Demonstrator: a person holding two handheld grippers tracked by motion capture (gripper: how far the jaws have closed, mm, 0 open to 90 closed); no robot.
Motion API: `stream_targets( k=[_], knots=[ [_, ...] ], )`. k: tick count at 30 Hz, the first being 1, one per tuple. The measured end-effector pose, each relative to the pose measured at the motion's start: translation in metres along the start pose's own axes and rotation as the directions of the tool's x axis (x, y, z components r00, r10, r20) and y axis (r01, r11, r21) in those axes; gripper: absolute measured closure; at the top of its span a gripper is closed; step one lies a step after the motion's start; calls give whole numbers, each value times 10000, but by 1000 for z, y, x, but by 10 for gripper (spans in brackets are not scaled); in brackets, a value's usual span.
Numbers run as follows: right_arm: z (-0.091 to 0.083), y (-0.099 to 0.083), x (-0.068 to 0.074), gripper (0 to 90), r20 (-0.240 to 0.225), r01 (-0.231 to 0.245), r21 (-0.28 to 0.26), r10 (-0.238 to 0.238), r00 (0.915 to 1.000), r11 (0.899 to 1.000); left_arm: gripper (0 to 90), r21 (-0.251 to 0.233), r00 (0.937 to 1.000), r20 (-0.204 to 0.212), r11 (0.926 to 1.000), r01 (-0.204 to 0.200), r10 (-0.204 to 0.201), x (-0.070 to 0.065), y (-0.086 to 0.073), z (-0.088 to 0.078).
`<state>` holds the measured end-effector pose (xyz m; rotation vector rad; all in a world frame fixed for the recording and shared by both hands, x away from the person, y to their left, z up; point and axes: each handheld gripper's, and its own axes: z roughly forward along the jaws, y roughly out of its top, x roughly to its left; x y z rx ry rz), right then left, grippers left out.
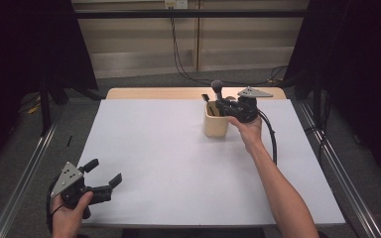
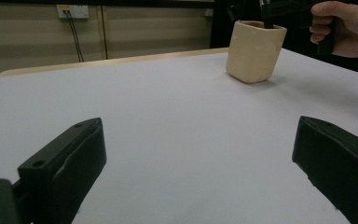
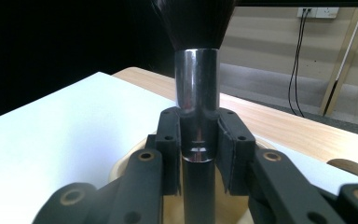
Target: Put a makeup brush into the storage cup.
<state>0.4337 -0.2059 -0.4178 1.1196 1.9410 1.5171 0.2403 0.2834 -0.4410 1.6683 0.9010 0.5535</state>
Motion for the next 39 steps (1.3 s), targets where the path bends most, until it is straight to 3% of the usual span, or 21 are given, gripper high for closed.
stream_targets(
  k=[4, 9, 11, 13, 15, 17, 19, 23, 25, 28, 31, 36, 39],
  knots=[
    [-2, 0, -2, 643, -98, -23, -59, 23, 9999, 10000, 28, 27, 10000, -35, 10000, 4, -4, 1, 0, 1],
    [-2, 0, -2, 460, -180, -29, -39, 28, 9998, 10000, 28, 31, 10000, -39, 10000, 28, -27, 1, 0, 2],
    [-3, 0, -3, 334, -140, -98, -83, 96, 9999, 9999, 28, 25, 10000, -16, 10000, 20, -20, 1, 0, 3],
    [-3, 0, -2, 312, -181, -44, -33, 44, 9998, 10000, 28, 12, 10000, -12, 10000, 35, -35, 1, 0, 2],
    [-3, 0, -2, 187, -81, -50, 40, 50, 10000, 10000, 28, 45, 10000, -40, 10000, 12, -12, 1, 0, 2],
    [-4, 0, -1, 154, -55, -92, 19, 92, 9999, 10000, 28, 29, 10000, 4, 10000, 16, -17, 1, 0, 1],
    [-5, 1, -1, 66, 120, -82, 44, 81, 9999, 10000, 28, 11, 10000, -13, 10000, 5, -5, 0, 0, 1],
    [-9, 1, 2, 8, 166, 8, -42, -7, 9999, 10000, 28, 1, 10000, 0, 10000, 0, 0, 1, -1, 0],
    [-11, 1, 4, 1, 50, 141, -41, -140, 9999, 9999, 28, -24, 10000, 3, 10000, -16, 16, 0, -1, -1],
    [-14, 1, 6, 0, 97, -69, -136, 71, 9999, 9999, 28, -5, 10000, -11, 10000, -17, 17, 0, -1, -2],
    [-17, 1, 9, 1, 0, 179, -256, -179, 9998, 9995, 28, -35, 10000, 9, 10000, -12, 12, 0, -1, -3],
    [-24, -2, 15, 20, 586, 301, -231, -287, 9979, 9993, 28, -58, 10000, 26, 10000, 5, -5, 1, -1, -3],
    [-29, -3, 16, 19, 693, 330, -235, -313, 9971, 9992, 28, -84, 10000, 0, 10000, 5, -5, 1, -1, -3]
  ],
)
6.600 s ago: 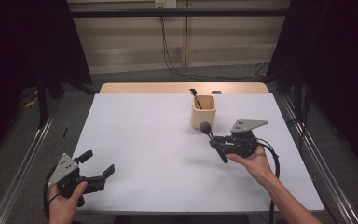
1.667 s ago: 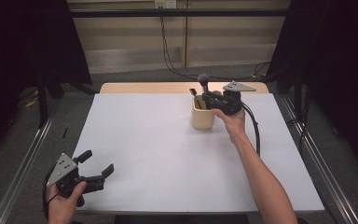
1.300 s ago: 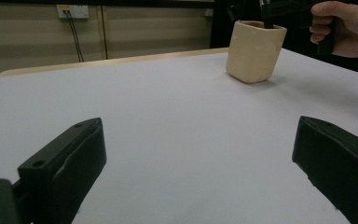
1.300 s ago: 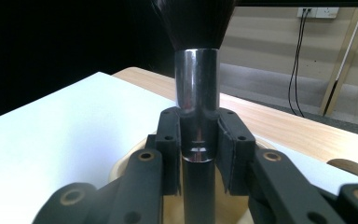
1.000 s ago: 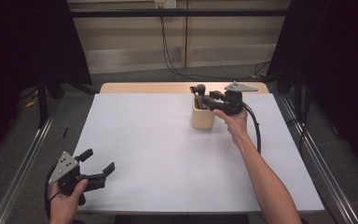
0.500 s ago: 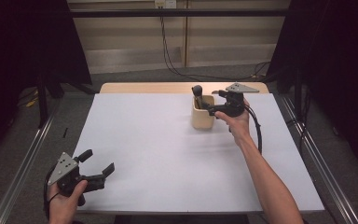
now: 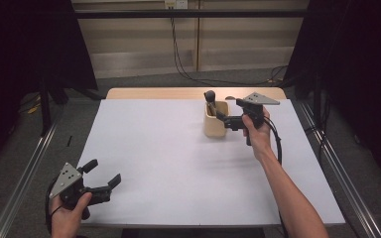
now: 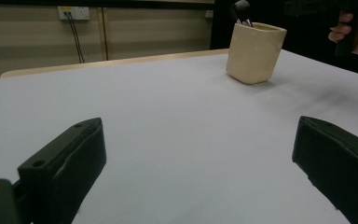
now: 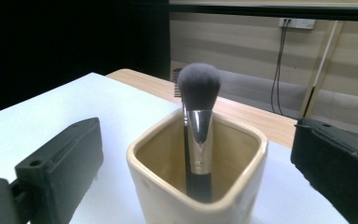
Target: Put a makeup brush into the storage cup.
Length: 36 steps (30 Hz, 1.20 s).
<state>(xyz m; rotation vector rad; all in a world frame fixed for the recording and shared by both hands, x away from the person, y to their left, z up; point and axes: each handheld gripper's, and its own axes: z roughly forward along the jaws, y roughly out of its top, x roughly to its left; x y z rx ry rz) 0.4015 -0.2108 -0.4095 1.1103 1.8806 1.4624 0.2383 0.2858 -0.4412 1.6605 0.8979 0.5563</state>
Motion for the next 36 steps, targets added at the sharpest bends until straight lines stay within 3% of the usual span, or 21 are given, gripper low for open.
stream_targets(
  k=[5, 13, 36],
  knots=[
    [-12, -2, 1, 15, 222, -86, -251, 92, 9997, 9996, 28, 18, 10000, 15, 10000, 34, -34, 0, 0, 0],
    [-30, -10, 3, 12, 293, 73, -123, -69, 9995, 9999, 28, -9, 10000, -29, 10000, -9, 9, 0, 0, 0],
    [-89, -38, 4, 15, 892, -140, -196, 157, 9959, 9997, 28, -14, 10000, -30, 10000, -50, 50, 0, 1, -1]
  ],
)
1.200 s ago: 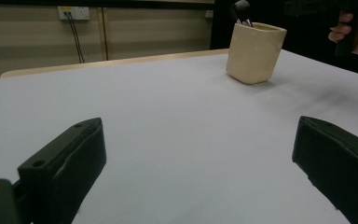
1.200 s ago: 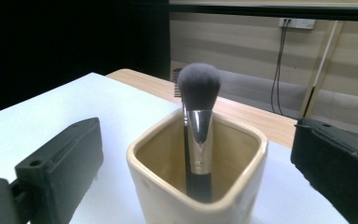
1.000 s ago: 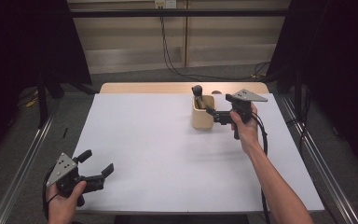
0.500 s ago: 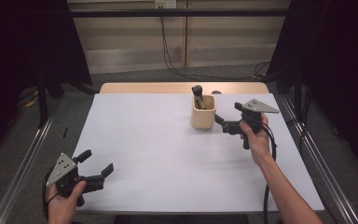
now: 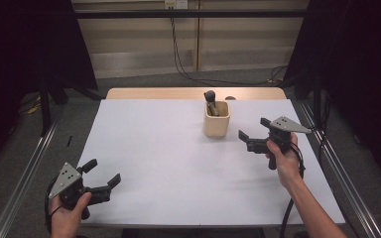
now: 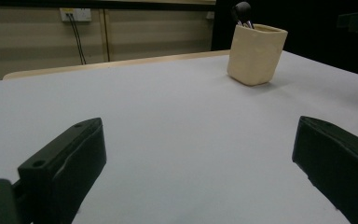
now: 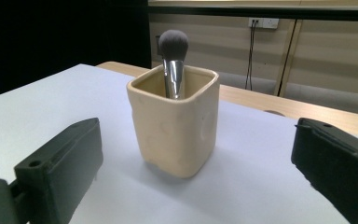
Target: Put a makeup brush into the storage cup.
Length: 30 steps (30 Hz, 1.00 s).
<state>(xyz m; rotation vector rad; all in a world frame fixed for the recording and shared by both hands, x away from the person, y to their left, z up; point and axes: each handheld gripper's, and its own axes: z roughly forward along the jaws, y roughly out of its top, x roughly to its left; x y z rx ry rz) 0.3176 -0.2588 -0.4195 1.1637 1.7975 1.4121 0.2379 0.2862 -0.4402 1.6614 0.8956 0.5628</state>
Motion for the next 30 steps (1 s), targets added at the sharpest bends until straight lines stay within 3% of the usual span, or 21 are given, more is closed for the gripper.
stream_targets(
  k=[10, 18, 30],
  knots=[
    [-31, -15, 5, 16, 136, -41, -96, 42, 9999, 9999, 28, -36, 10000, -49, 10000, -19, 19, 0, 0, -1],
    [-56, -31, 1, 18, 561, 14, -86, -9, 9984, 10000, 28, -42, 9999, -122, 10000, 23, -24, 0, 0, -3],
    [-90, -52, 3, 18, 1076, -277, -25, 278, 9938, 9996, 28, -54, 9999, -143, 10000, 19, -20, -1, -1, -4]
  ],
)
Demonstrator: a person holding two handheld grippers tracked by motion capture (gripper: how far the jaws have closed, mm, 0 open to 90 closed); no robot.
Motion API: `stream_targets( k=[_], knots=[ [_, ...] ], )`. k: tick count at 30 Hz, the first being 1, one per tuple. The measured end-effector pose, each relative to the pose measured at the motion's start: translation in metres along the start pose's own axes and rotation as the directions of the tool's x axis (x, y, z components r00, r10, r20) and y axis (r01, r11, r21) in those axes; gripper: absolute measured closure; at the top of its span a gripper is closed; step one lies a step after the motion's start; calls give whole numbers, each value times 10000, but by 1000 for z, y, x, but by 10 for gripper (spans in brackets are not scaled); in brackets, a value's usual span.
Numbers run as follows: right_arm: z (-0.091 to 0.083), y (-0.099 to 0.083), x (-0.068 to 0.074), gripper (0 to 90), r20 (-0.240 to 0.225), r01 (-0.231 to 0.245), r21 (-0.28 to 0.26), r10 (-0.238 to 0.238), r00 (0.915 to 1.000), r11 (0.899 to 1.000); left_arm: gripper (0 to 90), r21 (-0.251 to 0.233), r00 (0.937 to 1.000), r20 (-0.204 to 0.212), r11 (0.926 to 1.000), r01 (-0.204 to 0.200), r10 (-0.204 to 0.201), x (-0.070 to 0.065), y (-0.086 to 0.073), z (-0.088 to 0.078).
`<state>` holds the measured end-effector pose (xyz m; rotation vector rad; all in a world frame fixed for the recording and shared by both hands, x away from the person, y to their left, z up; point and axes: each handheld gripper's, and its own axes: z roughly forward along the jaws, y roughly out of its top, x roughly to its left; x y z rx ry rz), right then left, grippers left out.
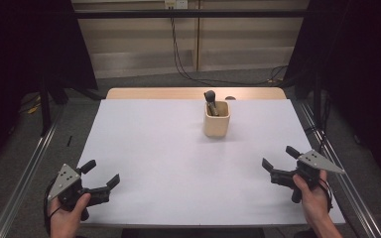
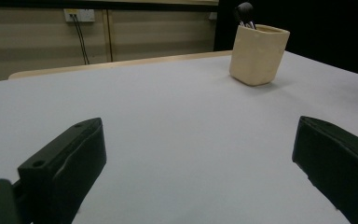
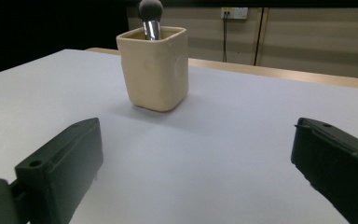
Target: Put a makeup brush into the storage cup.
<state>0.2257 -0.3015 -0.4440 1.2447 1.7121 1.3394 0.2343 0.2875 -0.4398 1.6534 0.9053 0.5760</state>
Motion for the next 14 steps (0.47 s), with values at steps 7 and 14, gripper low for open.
stream_targets(
  k=[7, 14],
  knots=[
    [-15, -12, -1, 16, 264, -119, -43, 120, 9996, 9999, 28, -6, 10000, -17, 10000, -45, 45, 0, 1, -1],
    [-15, -14, -3, 16, 218, -154, -181, 158, 9996, 9997, 28, 4, 10000, -31, 10000, -5, 5, 1, 0, 0]
  ],
)
